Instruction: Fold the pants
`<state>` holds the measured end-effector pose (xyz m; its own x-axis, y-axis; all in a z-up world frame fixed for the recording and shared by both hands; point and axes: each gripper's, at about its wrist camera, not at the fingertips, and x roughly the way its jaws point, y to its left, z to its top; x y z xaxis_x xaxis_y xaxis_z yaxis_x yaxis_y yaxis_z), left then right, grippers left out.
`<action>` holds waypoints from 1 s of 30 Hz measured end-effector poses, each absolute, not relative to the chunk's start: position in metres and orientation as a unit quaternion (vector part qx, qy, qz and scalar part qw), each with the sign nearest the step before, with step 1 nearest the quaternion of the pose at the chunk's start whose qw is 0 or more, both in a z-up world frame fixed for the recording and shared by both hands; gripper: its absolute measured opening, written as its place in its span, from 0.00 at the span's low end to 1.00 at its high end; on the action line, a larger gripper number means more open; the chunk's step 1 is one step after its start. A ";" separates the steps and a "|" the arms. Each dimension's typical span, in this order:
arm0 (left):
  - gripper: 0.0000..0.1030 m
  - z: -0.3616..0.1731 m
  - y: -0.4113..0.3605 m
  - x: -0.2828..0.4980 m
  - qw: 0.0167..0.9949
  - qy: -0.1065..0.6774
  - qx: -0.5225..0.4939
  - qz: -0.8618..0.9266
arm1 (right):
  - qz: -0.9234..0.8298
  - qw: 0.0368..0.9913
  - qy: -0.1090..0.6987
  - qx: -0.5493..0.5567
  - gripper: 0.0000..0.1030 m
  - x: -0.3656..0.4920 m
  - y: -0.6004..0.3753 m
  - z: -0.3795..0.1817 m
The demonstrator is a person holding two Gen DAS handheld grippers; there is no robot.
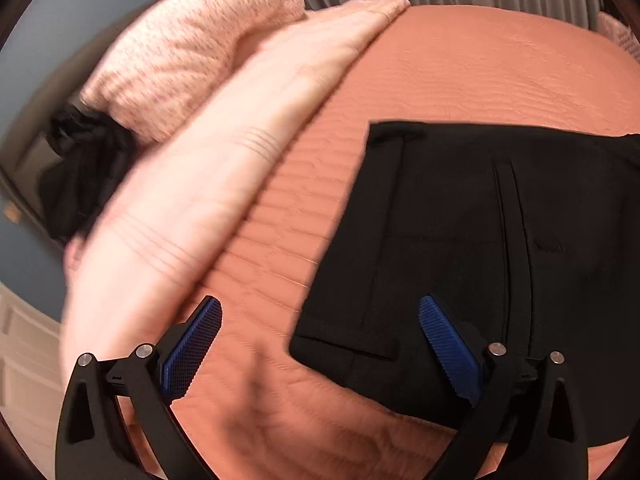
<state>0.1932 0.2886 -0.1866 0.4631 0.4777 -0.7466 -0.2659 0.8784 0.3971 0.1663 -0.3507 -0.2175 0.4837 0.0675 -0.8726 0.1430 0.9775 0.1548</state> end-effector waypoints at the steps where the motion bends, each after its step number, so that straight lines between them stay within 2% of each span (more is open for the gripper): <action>1: 0.93 -0.175 0.279 0.189 0.852 0.459 0.116 0.222 | -0.083 0.848 0.515 0.093 0.44 0.151 -0.375 -0.214; 3: 0.94 -0.146 0.248 0.178 0.871 0.434 0.098 0.208 | -0.075 0.848 0.505 0.141 0.43 0.120 -0.417 -0.209; 6: 0.95 -0.112 0.186 0.162 0.893 0.411 0.067 0.171 | -0.106 0.849 0.508 0.100 0.45 0.078 -0.468 -0.225; 9: 0.95 -0.096 0.124 0.151 0.901 0.413 0.044 0.123 | -0.172 0.840 0.475 0.197 0.47 0.037 -0.520 -0.215; 12: 0.95 -0.093 0.050 0.142 0.905 0.421 0.032 0.058 | -0.161 0.846 0.432 0.267 0.47 0.016 -0.542 -0.211; 15: 0.95 -0.095 -0.020 0.135 0.902 0.430 0.046 0.006 | -0.185 0.841 0.461 0.214 0.46 0.011 -0.565 -0.234; 17: 0.95 -0.097 -0.067 0.127 0.897 0.435 0.072 -0.024 | -0.182 0.843 0.441 0.249 0.45 0.003 -0.578 -0.233; 20: 0.95 -0.101 -0.119 0.111 0.892 0.436 0.105 -0.056 | -0.165 0.854 0.391 0.302 0.48 -0.003 -0.584 -0.219; 24: 0.95 -0.111 -0.161 0.098 0.880 0.448 0.131 -0.084 | -0.154 0.847 0.387 0.329 0.46 0.025 -0.598 -0.231; 26: 0.95 -0.112 -0.176 0.091 0.877 0.446 0.151 -0.090 | -0.156 0.837 0.395 0.345 0.33 0.033 -0.602 -0.242; 27: 0.95 -0.111 -0.181 0.088 0.878 0.442 0.164 -0.091 | -0.154 0.840 0.392 0.344 0.22 0.029 -0.605 -0.239; 28: 0.95 -0.111 -0.182 0.085 0.877 0.437 0.177 -0.089 | -0.143 0.843 0.384 0.350 0.15 0.019 -0.616 -0.240; 30: 0.95 -0.114 -0.188 0.080 0.876 0.432 0.197 -0.087 | -0.148 0.849 0.386 0.329 0.14 -0.001 -0.632 -0.241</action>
